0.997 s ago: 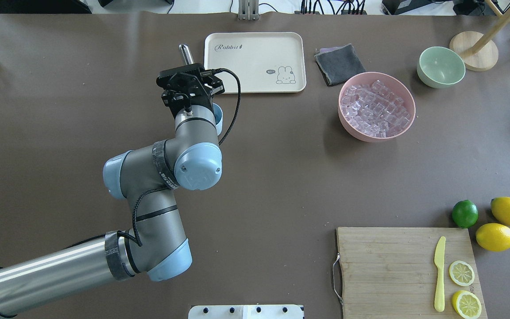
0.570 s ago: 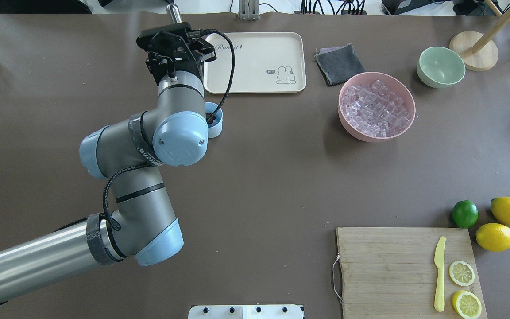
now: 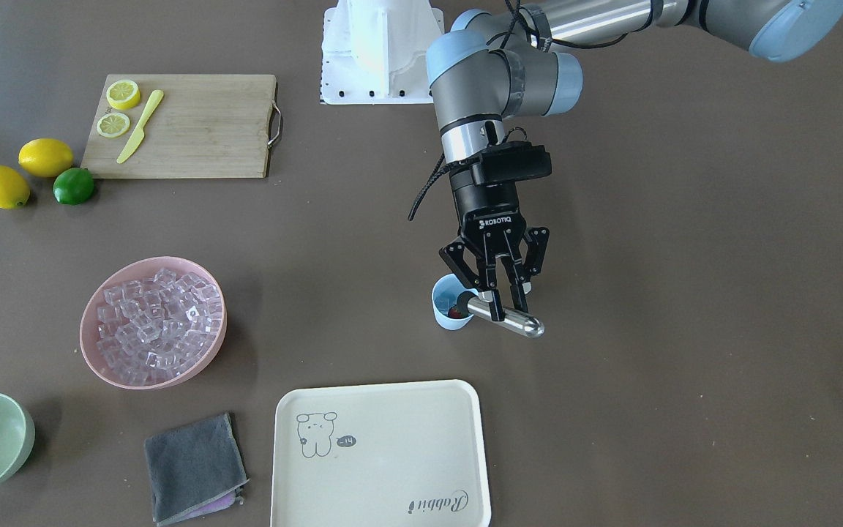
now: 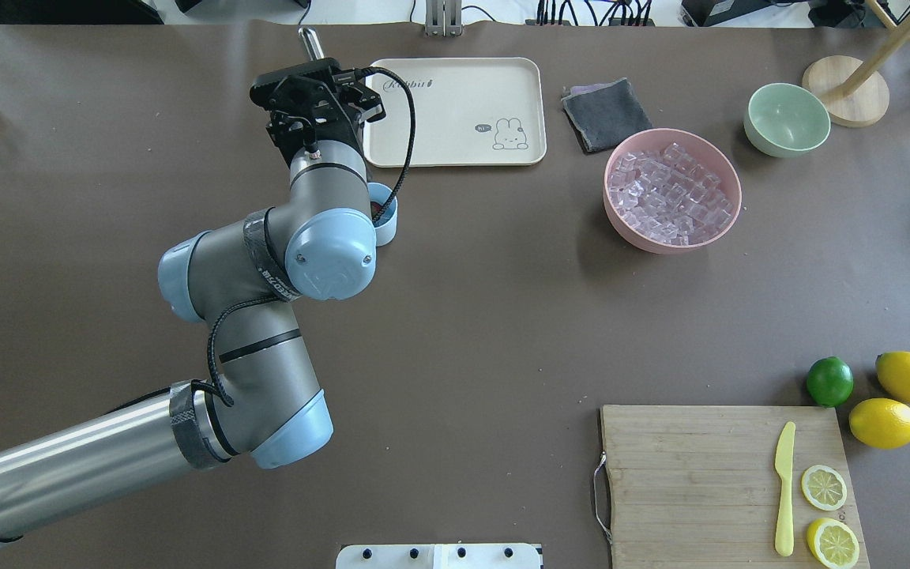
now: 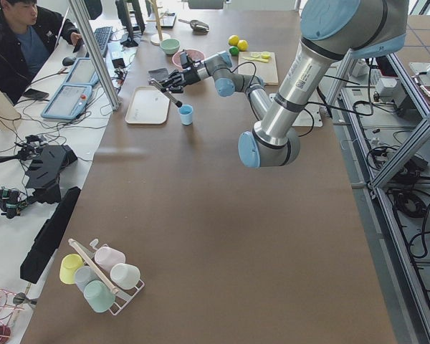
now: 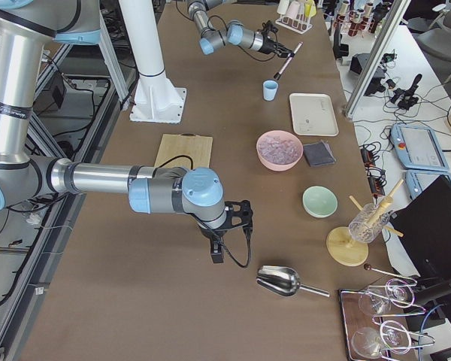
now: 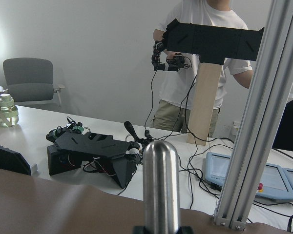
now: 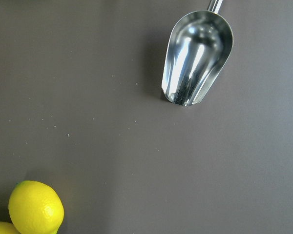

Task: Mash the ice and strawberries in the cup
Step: 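Press the pestle down into the cup repeatedly with the left gripper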

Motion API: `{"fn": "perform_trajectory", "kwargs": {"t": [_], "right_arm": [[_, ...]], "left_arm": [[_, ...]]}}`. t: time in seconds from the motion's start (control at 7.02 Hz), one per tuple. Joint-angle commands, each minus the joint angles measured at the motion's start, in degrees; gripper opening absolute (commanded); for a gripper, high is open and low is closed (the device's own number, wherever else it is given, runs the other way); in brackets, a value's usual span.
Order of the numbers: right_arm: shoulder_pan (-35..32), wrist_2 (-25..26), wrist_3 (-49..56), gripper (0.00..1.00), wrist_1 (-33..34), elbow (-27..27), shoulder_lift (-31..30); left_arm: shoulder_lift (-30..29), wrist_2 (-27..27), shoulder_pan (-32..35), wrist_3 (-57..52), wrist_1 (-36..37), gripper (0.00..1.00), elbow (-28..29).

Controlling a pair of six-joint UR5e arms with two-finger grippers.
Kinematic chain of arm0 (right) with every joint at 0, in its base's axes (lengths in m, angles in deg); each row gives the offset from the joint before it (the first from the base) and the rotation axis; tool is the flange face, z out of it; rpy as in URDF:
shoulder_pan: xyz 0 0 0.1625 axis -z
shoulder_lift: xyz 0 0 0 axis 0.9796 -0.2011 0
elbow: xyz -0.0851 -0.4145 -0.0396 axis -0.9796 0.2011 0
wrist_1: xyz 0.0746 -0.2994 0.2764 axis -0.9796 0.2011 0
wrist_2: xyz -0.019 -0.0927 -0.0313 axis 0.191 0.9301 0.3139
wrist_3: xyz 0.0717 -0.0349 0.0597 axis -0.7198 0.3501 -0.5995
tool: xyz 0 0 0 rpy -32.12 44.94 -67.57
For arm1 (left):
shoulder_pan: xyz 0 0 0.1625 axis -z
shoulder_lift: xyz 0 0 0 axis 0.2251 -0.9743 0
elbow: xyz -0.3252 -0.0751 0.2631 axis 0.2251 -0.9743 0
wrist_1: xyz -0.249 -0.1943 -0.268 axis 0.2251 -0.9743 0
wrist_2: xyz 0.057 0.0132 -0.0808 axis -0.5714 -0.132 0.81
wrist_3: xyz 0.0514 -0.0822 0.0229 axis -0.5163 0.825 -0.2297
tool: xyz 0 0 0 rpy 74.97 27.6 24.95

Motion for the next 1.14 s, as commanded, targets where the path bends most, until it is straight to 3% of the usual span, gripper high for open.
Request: {"fn": "perform_trajectory", "kwargs": {"t": [0.0,0.28,0.57,0.85,1.0], "right_arm": [[0.0,0.09,0.0,1.0,0.0,0.32,0.03],[0.0,0.18,0.0,1.0,0.0,0.32,0.12],[0.0,0.09,0.0,1.0,0.0,0.23,-0.23],[0.0,0.09,0.0,1.0,0.0,-0.12,0.03],[0.0,0.18,0.0,1.0,-0.09,-0.2,0.2]], "left_arm": [[0.48,-0.39,-1.91,0.88,-6.26,0.0,4.58],[0.74,-0.49,-2.28,0.88,-6.29,0.0,4.86],[0.74,2.74,0.43,-7.15,-5.5,0.0,-0.46],[3.36,17.53,9.01,-10.27,-1.84,0.0,-7.48],[7.56,32.41,16.63,-12.29,4.28,0.0,-13.62]]}}
